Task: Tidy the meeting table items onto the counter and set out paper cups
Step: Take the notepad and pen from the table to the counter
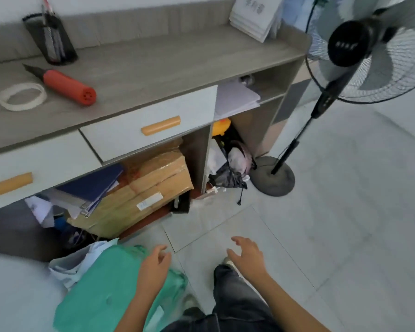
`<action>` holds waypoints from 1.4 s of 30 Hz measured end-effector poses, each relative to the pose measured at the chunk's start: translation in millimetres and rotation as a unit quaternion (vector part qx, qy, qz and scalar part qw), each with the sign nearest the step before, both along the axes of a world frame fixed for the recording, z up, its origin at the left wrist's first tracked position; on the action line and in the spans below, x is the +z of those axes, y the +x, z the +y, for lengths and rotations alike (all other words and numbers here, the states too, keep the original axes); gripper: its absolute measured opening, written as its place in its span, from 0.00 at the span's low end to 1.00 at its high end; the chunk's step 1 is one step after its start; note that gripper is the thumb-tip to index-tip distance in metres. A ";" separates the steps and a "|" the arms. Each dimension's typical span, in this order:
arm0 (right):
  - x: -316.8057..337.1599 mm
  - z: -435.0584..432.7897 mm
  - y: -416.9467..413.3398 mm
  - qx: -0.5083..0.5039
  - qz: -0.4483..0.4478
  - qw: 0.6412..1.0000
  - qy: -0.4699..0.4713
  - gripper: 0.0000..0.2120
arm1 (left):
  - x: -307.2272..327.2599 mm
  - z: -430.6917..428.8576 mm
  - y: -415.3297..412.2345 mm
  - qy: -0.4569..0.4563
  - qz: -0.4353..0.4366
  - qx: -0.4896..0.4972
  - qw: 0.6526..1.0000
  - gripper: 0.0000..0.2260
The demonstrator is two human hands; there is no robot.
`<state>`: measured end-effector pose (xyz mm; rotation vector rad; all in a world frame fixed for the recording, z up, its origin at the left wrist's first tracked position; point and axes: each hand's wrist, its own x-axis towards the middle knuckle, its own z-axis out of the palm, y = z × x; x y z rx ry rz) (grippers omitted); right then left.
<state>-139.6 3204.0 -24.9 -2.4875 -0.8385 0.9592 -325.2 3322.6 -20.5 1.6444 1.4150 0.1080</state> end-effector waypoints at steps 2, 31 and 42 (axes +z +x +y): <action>2.8 -28.3 3.1 -0.037 -0.010 0.999 -0.005 0.19 | 0.2 -10.5 8.5 0.002 0.002 -0.034 0.999 0.13; 12.6 -629.5 -4.6 -0.662 -0.063 0.746 0.041 0.16 | 12.2 -539.0 250.4 0.022 -0.044 -0.644 0.763 0.09; -1.6 -742.0 -21.1 -0.811 -0.043 0.581 0.051 0.15 | 8.4 -700.6 327.0 0.025 -0.024 -0.774 0.633 0.09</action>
